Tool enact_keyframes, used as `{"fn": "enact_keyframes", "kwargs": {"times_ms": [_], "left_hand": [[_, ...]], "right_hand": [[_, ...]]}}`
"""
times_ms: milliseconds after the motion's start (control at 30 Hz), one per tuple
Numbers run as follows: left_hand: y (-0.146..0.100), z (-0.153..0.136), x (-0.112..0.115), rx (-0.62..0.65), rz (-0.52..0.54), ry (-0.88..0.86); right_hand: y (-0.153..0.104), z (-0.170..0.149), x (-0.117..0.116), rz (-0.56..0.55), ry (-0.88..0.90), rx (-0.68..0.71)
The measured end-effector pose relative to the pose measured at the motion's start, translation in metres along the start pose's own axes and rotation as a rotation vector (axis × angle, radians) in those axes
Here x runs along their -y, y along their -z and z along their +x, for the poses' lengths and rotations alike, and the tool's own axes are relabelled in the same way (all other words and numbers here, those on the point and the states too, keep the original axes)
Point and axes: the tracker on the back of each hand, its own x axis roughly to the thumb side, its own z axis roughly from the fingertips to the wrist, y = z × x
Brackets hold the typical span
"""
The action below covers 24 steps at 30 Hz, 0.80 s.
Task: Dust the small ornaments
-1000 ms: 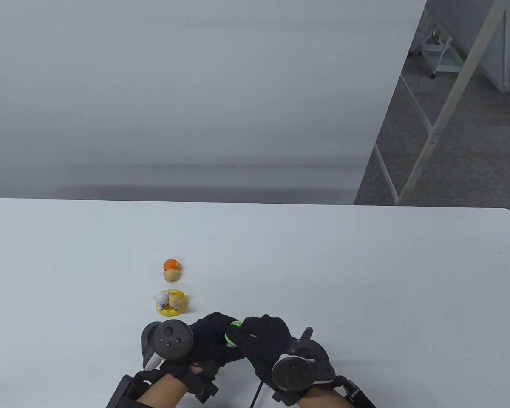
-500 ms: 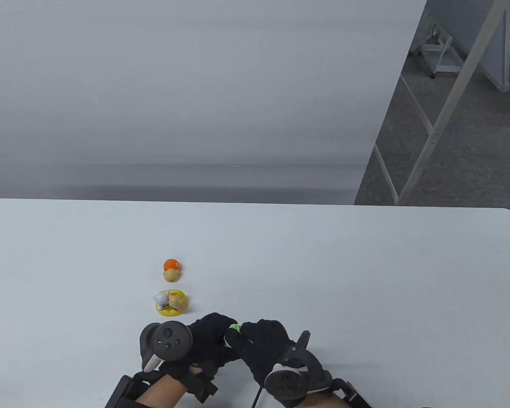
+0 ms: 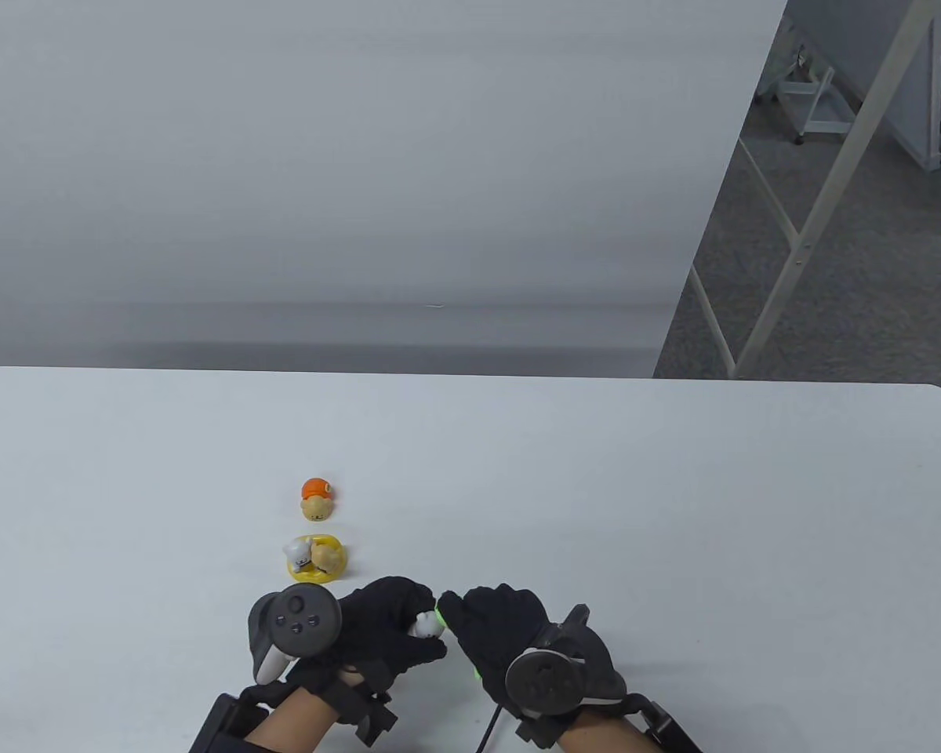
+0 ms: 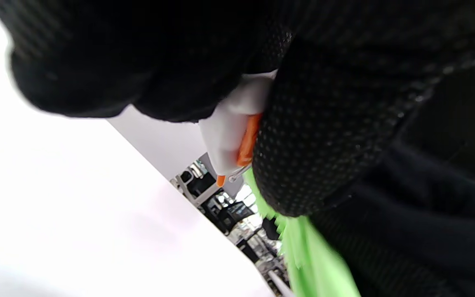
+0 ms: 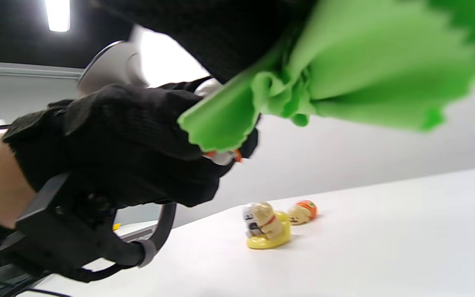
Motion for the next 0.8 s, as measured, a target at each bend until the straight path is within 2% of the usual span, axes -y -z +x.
{"fn": "enact_keyframes", "kwargs": {"times_ms": [100, 200, 267, 333, 400, 600, 700, 800], "left_hand": [[0.001, -0.013, -0.003, -0.088, -0.041, -0.141], [0.000, -0.021, -0.007, -0.128, -0.010, -0.228], [-0.002, -0.027, -0.007, -0.174, 0.004, -0.344], [-0.003, -0.032, -0.002, -0.208, -0.023, -0.546], [-0.002, -0.034, 0.002, -0.197, -0.033, -0.600], [0.001, -0.023, 0.007, -0.150, -0.092, -0.626], [0.001, -0.013, 0.006, -0.106, -0.054, -0.490], [0.000, -0.008, -0.001, -0.099, 0.023, -0.477]], "right_hand": [[-0.004, -0.011, 0.001, -0.022, 0.069, -0.078], [-0.008, -0.018, 0.000, -0.060, 0.185, -0.135], [-0.009, -0.022, -0.001, -0.092, 0.283, -0.172], [-0.009, -0.026, -0.002, -0.127, 0.443, -0.223], [-0.009, -0.026, -0.003, -0.154, 0.511, -0.225], [-0.006, -0.017, 0.000, -0.211, 0.501, -0.169], [-0.003, -0.013, 0.001, -0.215, 0.517, -0.159], [-0.004, -0.009, 0.000, -0.203, 0.494, -0.130]]}}
